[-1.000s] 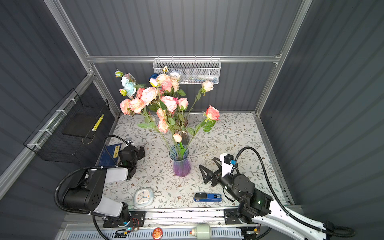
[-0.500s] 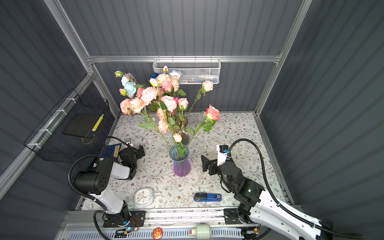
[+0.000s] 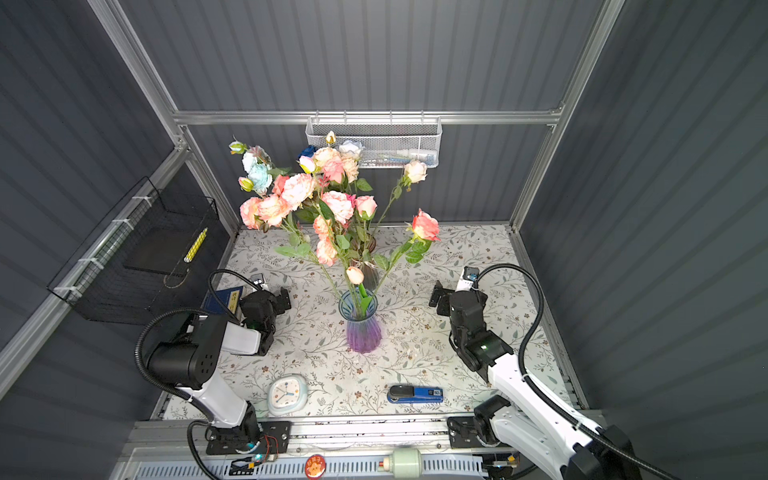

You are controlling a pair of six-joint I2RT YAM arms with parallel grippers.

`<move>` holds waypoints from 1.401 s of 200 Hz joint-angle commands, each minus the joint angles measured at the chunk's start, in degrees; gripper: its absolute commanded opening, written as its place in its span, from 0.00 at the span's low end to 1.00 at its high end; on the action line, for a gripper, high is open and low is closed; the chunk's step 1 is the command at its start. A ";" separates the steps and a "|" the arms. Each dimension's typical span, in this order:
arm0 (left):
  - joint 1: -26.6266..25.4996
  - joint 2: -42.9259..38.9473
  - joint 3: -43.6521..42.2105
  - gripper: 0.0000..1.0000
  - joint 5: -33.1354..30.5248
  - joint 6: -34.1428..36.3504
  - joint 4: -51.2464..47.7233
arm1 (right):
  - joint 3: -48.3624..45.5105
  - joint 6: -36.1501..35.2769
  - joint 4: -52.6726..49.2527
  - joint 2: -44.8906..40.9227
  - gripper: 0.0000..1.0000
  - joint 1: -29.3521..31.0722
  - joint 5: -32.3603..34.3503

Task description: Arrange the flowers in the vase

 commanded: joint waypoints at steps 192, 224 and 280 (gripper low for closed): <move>-0.31 0.55 0.73 1.00 -0.80 0.56 -0.01 | -10.14 -10.71 42.95 28.63 0.99 -29.77 -29.15; -0.26 0.51 0.73 1.00 -0.84 0.49 -0.04 | -10.75 -10.65 44.83 28.95 0.99 -29.74 -29.07; -0.26 0.55 0.65 1.00 -0.85 0.50 -0.01 | -11.17 -10.59 45.50 28.95 0.99 -29.74 -28.98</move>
